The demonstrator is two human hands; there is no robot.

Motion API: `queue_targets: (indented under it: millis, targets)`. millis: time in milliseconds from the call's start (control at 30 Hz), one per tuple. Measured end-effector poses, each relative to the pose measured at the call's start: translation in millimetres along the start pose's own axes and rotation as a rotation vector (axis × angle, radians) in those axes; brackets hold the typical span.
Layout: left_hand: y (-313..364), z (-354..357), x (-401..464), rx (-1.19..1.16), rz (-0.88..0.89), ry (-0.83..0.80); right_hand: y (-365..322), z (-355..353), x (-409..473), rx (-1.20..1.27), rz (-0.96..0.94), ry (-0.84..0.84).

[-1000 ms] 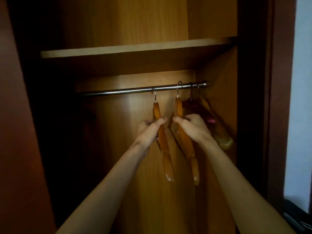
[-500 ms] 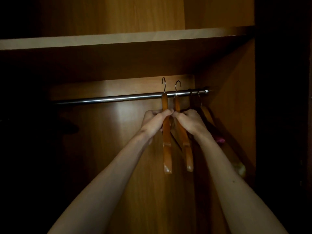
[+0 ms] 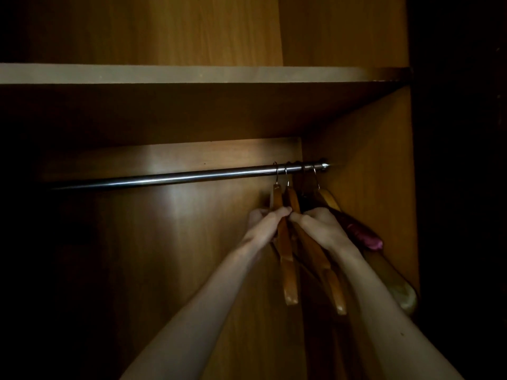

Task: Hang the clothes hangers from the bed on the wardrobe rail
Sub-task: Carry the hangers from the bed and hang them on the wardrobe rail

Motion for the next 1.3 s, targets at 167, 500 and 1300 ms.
queue_targets:
  millis: [167, 500, 1300]
  targets:
    - [-12.6, 5.7, 1.3, -0.068, 0.022, -0.043, 2.6, -1.0, -0.7, -0.009, -0.014, -0.014]
    - [-26.4, 20.4, 1.0, -0.141, 0.064, -0.052, 20.5, 3.9, -6.3, 0.007, 0.006, -0.009]
    - [-549.2, 73.5, -216.6, 0.585, -0.670, -0.678, 308.4, 161.0, -458.2, -0.136, 0.856, -0.354]
Point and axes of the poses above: each hand's wrist, its own x-axis towards the middle knuckle, its own z-axis out of the palm, y = z × x, the point moved 6 cm from there along x, towards the middle knuckle, and after that the axes turned 12 degrees about -z, right-handed, at the moved point
